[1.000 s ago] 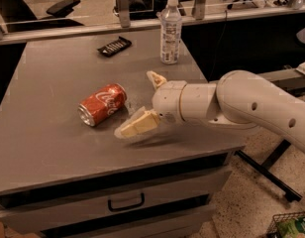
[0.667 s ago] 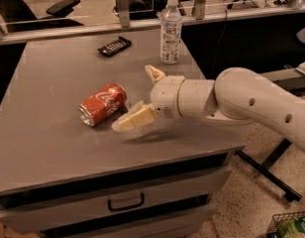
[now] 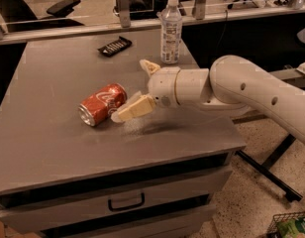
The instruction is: Move coke can near blue plastic bottle
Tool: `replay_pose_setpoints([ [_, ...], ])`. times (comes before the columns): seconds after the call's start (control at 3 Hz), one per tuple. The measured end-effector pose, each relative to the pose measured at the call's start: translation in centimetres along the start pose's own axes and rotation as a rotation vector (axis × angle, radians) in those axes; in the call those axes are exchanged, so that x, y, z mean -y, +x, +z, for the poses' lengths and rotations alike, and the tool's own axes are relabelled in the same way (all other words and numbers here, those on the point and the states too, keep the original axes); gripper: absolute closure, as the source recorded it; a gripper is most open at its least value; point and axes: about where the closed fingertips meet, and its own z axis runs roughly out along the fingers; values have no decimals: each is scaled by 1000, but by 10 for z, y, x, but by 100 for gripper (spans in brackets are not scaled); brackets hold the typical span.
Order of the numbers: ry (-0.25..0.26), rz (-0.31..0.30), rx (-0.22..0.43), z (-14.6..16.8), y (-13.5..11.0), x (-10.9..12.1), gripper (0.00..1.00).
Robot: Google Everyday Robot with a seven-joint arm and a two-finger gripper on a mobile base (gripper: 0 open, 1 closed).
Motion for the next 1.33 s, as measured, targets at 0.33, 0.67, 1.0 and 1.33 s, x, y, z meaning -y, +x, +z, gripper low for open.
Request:
replay_pose_setpoints([
  [0.33, -65, 20, 23, 19, 2, 4, 0],
  [0.67, -116, 22, 52, 36, 0, 6, 0],
  [1.0, -165, 8, 65, 48, -5, 7, 0],
  [1.33, -214, 3, 73, 55, -3, 3, 0],
])
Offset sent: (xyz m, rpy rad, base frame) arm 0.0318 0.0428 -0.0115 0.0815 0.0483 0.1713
